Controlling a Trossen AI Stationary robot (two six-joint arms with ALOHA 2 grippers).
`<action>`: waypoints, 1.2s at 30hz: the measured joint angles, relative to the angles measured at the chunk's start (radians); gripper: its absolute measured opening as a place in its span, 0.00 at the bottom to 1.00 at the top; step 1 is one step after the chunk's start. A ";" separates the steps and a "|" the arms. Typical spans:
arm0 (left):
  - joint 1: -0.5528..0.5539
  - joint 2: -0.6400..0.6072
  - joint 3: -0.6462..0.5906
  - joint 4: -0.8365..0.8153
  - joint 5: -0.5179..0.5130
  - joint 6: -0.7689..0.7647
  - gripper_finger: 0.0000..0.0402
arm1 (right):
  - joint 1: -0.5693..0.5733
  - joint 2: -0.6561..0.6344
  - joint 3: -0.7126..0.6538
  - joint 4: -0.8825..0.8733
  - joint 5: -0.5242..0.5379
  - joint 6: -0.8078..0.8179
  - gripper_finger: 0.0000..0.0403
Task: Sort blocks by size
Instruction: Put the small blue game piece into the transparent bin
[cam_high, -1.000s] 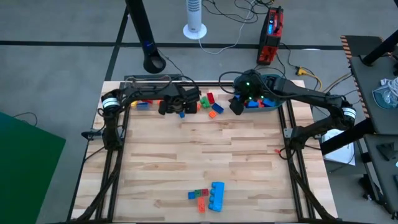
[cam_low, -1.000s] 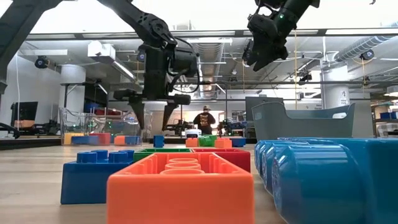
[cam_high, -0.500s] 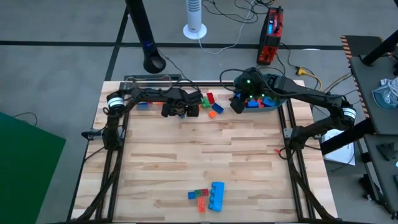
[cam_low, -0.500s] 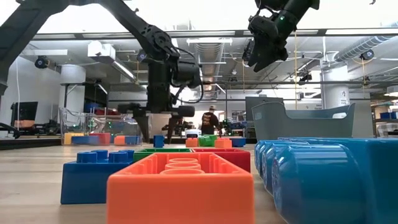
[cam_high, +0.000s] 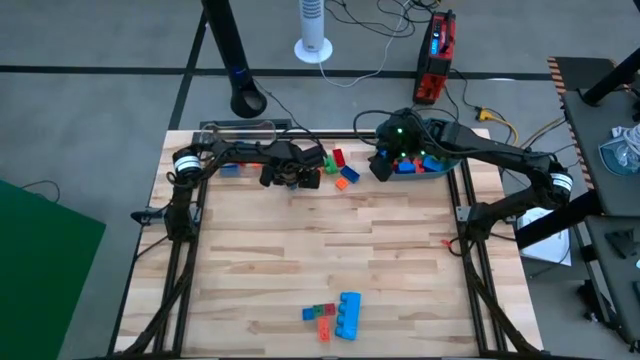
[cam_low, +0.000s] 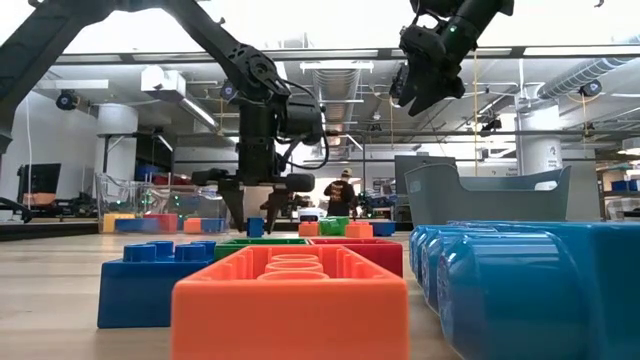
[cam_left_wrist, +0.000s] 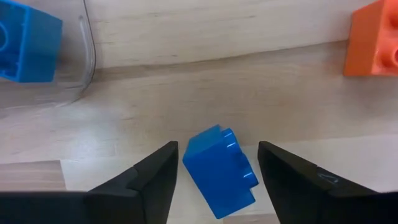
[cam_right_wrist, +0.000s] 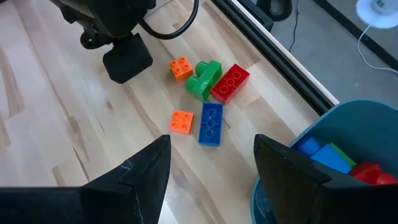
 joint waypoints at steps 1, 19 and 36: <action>0.000 0.000 0.000 0.000 -0.001 0.003 0.50 | 0.000 0.000 0.000 0.000 0.000 0.003 0.54; 0.001 0.001 -0.010 0.001 0.036 0.098 0.22 | 0.000 0.000 0.001 0.000 0.000 0.039 0.54; 0.003 -0.114 -0.005 -0.085 0.070 0.238 0.22 | 0.000 0.000 -0.003 0.006 0.010 0.077 0.54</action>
